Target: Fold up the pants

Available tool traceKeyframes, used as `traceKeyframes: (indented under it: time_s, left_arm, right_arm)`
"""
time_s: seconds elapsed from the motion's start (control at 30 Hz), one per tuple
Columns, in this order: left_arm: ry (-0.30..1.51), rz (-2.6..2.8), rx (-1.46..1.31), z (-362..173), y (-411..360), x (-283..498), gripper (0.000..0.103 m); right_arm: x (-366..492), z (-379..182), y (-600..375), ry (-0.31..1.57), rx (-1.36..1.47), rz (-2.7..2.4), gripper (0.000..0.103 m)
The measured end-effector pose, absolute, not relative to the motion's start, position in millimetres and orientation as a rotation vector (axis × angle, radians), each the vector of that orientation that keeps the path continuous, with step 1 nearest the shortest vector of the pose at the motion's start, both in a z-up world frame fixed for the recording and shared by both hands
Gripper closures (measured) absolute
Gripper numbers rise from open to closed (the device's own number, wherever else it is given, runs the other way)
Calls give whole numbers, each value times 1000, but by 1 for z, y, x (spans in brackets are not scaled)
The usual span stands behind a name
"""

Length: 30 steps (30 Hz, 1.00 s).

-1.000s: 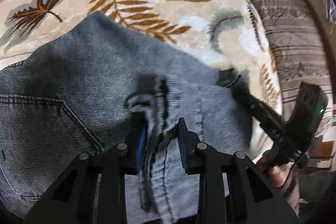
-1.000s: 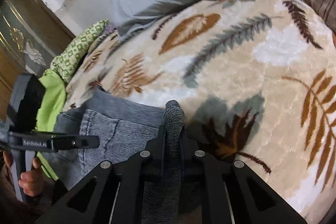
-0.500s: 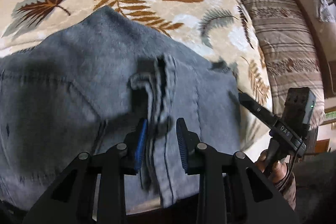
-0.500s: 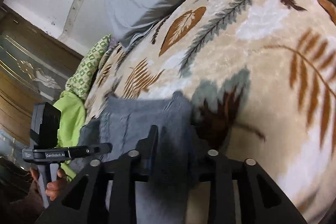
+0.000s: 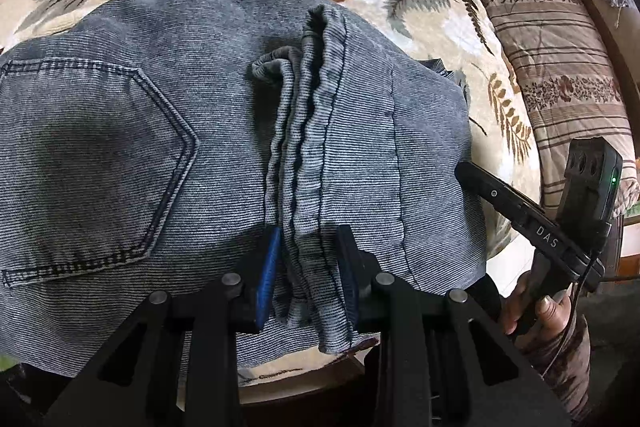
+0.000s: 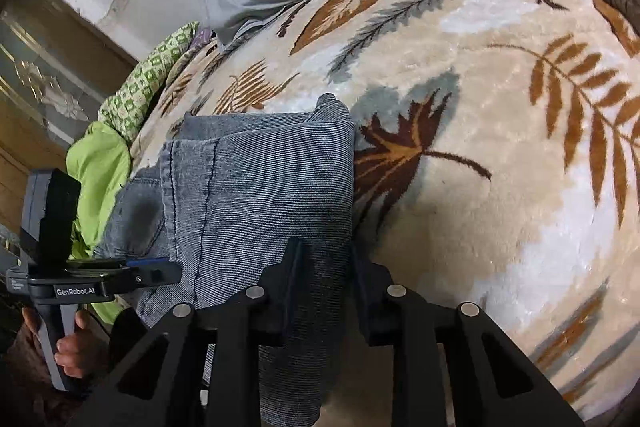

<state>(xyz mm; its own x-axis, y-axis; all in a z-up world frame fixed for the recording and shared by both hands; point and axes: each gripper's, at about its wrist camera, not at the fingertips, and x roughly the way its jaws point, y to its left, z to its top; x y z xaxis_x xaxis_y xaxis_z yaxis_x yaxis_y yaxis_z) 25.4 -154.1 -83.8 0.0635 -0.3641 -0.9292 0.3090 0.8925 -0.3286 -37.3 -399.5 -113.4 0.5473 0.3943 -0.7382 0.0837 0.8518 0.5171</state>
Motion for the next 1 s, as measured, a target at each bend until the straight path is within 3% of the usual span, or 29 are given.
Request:
traceKeyframes:
  time_s: [0.07, 0.3, 0.6, 0.8, 0.87, 1.0]
  left_arm:
    - [1425, -508, -56, -81, -150, 22, 77]
    - [1324, -579, 55, -57, -144, -19, 76]
    - [1370, -591, 18, -83, -137, -24, 71]
    - [1265, -540, 28, -58, -109, -27, 69]
    - [1217, -484, 27, -49, -93, -24, 58]
    - [1134, -384, 7, -35, -56, -17, 47]
  right_arm:
    - [-42, -107, -400, 970, 552, 197, 74]
    - [-91, -76, -386, 894, 546, 282, 74]
    - [-103, -95, -357, 1017, 493, 220, 76]
    - [-106, -72, -333, 993, 396, 192, 68]
    - [-101, -59, -314, 976, 342, 219, 63]
    - [-87, -47, -273, 987, 260, 278, 55]
